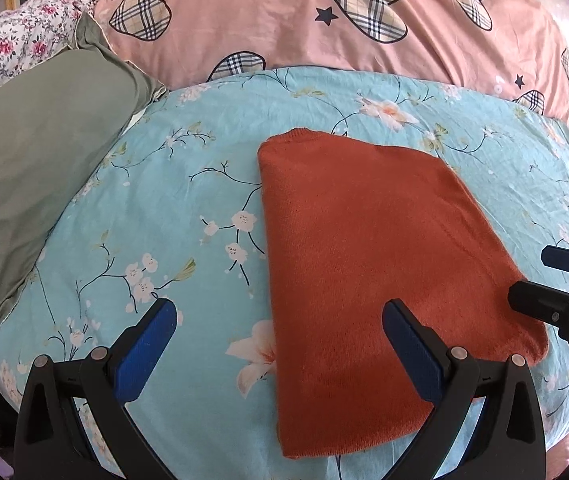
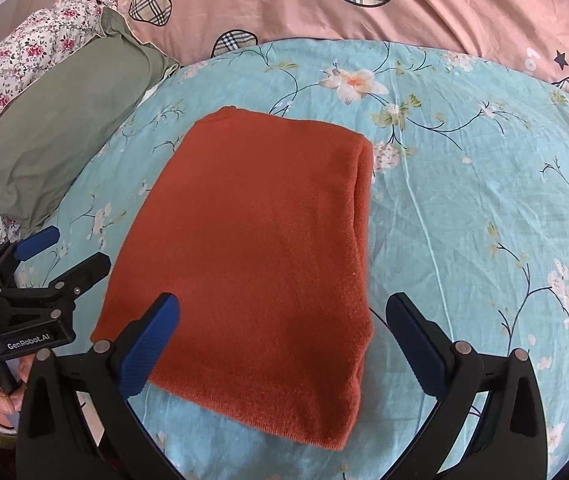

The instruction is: Fold small clothes

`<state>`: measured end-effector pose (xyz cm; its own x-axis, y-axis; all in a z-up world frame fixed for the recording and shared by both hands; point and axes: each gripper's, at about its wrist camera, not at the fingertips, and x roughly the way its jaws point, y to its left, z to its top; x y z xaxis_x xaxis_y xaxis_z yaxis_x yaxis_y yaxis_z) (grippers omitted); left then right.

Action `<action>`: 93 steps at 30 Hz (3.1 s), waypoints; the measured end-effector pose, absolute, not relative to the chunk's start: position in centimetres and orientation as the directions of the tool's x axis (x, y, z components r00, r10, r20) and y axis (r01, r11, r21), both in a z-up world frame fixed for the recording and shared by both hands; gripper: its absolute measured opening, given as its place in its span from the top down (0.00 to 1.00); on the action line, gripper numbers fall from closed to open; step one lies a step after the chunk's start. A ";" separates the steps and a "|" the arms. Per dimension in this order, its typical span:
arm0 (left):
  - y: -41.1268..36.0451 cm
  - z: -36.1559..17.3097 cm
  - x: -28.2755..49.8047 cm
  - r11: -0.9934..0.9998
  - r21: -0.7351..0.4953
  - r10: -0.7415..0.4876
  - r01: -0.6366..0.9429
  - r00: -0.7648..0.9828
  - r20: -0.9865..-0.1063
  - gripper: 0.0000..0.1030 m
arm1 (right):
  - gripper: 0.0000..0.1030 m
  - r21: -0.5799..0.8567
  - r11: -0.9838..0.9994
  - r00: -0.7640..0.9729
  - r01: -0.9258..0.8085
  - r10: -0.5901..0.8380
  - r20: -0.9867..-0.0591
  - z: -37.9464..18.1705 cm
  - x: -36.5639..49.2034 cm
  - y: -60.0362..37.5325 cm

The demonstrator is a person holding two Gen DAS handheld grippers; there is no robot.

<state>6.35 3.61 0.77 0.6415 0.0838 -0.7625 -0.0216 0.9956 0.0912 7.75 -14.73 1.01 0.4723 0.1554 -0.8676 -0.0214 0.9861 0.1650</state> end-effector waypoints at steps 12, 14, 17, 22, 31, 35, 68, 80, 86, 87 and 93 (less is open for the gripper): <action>2.7 0.0 7.0 0.996 0.093 0.075 -0.003 0.627 -0.775 0.00 | 0.00 0.183 0.983 0.469 -0.003 0.163 -0.868 0.4 8.1 -15.6; 2.6 0.0 7.1 0.996 0.091 0.072 -0.003 0.627 -0.776 0.00 | 0.00 0.185 0.983 0.470 -0.002 0.164 -0.867 0.4 8.1 -15.6; 2.6 0.0 7.1 0.996 0.090 0.072 -0.002 0.628 -0.775 0.00 | 0.00 0.186 0.983 0.474 -0.004 0.165 -0.865 0.5 8.1 -15.6; 2.5 0.1 7.3 0.996 0.091 0.072 -0.002 0.629 -0.774 0.00 | 0.00 0.185 0.983 0.474 -0.002 0.164 -0.865 0.5 8.2 -15.6; 2.6 0.1 7.8 0.996 0.086 0.068 -0.001 0.625 -0.778 0.00 | 0.00 0.184 0.983 0.474 -0.001 0.162 -0.865 0.4 8.6 -15.8; 2.7 0.0 7.9 0.997 0.083 0.067 -0.004 0.619 -0.782 0.00 | 0.00 0.185 0.983 0.474 -0.003 0.164 -0.865 0.4 8.9 -15.9; 2.8 0.0 8.0 0.996 0.085 0.076 -0.013 0.615 -0.785 0.00 | 0.00 0.183 0.983 0.461 -0.010 0.167 -0.872 0.0 9.4 -16.3; 2.9 0.1 8.0 0.996 0.088 0.080 -0.018 0.610 -0.788 0.00 | 0.00 0.181 0.983 0.461 -0.012 0.166 -0.872 0.1 9.6 -16.3; 3.1 0.0 8.2 0.996 0.091 0.083 -0.019 0.608 -0.790 0.00 | 0.00 0.181 0.983 0.461 -0.012 0.166 -0.872 0.1 9.7 -16.4; 3.1 0.0 8.2 0.996 0.090 0.083 -0.018 0.607 -0.790 0.00 | 0.00 0.180 0.984 0.461 -0.013 0.166 -0.872 0.1 9.7 -16.4; 3.0 0.0 8.4 0.996 0.090 0.084 -0.021 0.606 -0.791 0.00 | 0.00 0.178 0.984 0.461 -0.015 0.165 -0.872 0.3 10.3 -16.7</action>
